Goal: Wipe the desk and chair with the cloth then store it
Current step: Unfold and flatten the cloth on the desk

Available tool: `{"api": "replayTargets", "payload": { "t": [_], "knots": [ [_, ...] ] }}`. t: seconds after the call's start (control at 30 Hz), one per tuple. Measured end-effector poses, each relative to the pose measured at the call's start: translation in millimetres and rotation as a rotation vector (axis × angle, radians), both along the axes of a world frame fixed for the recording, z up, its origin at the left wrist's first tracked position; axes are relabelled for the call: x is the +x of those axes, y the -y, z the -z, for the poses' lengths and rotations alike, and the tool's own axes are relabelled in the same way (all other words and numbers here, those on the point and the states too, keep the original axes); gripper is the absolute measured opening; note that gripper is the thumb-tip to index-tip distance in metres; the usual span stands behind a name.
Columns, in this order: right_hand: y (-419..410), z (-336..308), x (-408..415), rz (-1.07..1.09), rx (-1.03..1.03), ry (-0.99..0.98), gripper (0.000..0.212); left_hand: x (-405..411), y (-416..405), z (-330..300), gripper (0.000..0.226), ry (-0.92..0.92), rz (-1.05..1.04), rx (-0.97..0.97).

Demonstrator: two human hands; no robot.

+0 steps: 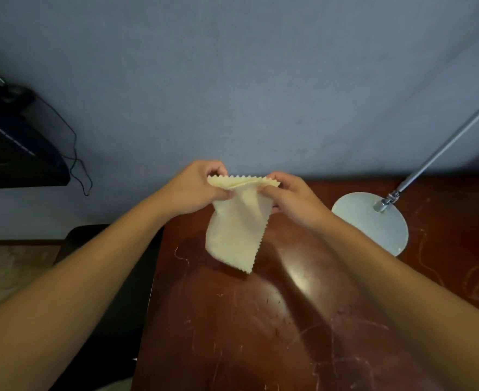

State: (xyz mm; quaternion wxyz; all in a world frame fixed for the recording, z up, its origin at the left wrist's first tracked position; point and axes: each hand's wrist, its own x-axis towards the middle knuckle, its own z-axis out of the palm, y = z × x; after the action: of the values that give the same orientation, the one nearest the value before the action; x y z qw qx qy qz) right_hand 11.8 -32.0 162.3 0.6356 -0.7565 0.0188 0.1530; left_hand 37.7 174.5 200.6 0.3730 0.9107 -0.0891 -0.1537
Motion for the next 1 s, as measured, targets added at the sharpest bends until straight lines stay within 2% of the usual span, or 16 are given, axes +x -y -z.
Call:
{"api": "replayTargets", "payload": {
  "t": [0.13, 0.23, 0.37, 0.47, 0.57, 0.7, 0.8, 0.9, 1.0],
  "knots": [
    [9, -10, -1, 0.092, 0.075, 0.111, 0.022, -12, 9, 1, 0.021, 0.247, -0.011, -0.016],
    [16, -3, -11, 0.066, 0.057, 0.184, 0.024, -27, 8, 16, 0.021, 0.291, 0.015, 0.004],
    [23, 51, -38, -0.041, -0.115, 0.149, 0.007, -54, 4, 69, 0.02, 0.174, 0.065, 0.07],
    [27, 114, -67, -0.045, -0.19, -0.022, 0.004, -82, 9, 122, 0.018, 0.006, 0.041, 0.12],
    [32, 168, -101, -0.042, -0.273, -0.18, 0.01, -108, 16, 174, 0.018, -0.156, 0.057, 0.155],
    [33, 193, -117, -0.025, -0.325, -0.238, 0.009, -121, 14, 211, 0.015, -0.292, -0.065, 0.065],
    [28, 195, -100, 0.043, -0.29, -0.202, 0.015, -107, 15, 219, 0.011, -0.285, -0.19, 0.029],
    [21, 186, -71, 0.104, -0.355, -0.118, 0.006, -84, 20, 220, 0.018, -0.21, -0.302, -0.009],
    [14, 180, -38, 0.172, -0.389, -0.043, 0.017, -61, 27, 223, 0.024, -0.13, -0.377, -0.005]
  ]
}}
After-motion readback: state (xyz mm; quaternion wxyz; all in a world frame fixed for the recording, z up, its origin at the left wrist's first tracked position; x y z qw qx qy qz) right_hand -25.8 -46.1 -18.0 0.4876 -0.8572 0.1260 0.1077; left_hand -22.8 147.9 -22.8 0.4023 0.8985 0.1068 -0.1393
